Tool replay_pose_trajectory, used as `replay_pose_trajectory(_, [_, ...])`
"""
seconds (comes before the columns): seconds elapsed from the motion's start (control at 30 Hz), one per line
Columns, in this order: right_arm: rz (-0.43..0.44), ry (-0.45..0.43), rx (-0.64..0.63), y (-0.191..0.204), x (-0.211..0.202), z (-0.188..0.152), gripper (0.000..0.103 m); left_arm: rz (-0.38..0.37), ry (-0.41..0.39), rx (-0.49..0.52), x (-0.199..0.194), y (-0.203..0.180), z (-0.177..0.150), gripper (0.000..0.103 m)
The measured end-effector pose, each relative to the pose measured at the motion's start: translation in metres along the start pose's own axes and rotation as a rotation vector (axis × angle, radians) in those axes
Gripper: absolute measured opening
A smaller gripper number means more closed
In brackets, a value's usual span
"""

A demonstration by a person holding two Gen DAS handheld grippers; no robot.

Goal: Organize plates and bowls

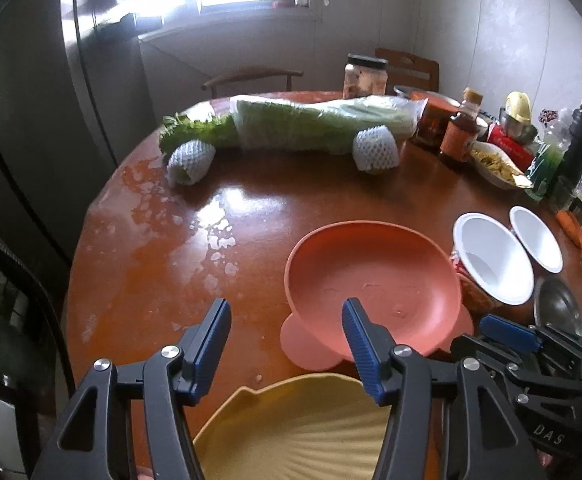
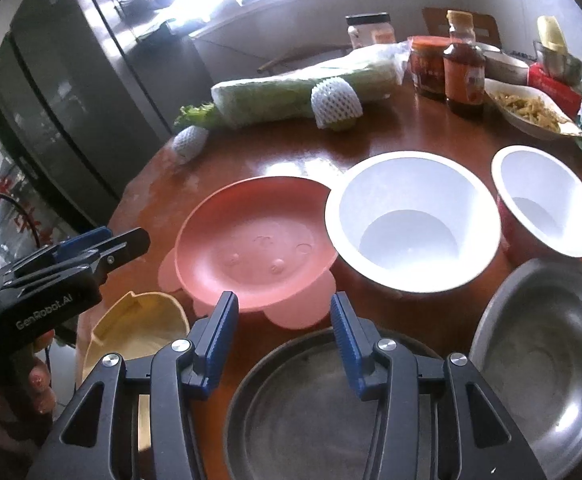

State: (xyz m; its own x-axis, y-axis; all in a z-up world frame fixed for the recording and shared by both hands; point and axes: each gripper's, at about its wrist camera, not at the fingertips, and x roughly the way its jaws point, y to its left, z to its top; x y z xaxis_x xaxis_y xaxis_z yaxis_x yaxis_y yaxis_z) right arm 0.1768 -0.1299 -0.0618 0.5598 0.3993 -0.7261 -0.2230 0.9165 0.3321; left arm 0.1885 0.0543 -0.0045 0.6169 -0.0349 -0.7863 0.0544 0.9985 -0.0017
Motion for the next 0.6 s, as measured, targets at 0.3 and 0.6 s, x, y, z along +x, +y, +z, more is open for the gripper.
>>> replay_pose_trajectory(0.3, [-0.014,0.005,0.045,-0.003,0.013,0.008,0.053,-0.03,0.06,-0.028,0.032,0.011,0.008,0.057])
replay_pose_trajectory(0.6, [-0.049,0.034,0.055,-0.002,0.021,0.008,0.053,-0.06,0.078,-0.006,0.045,0.007,0.01,0.057])
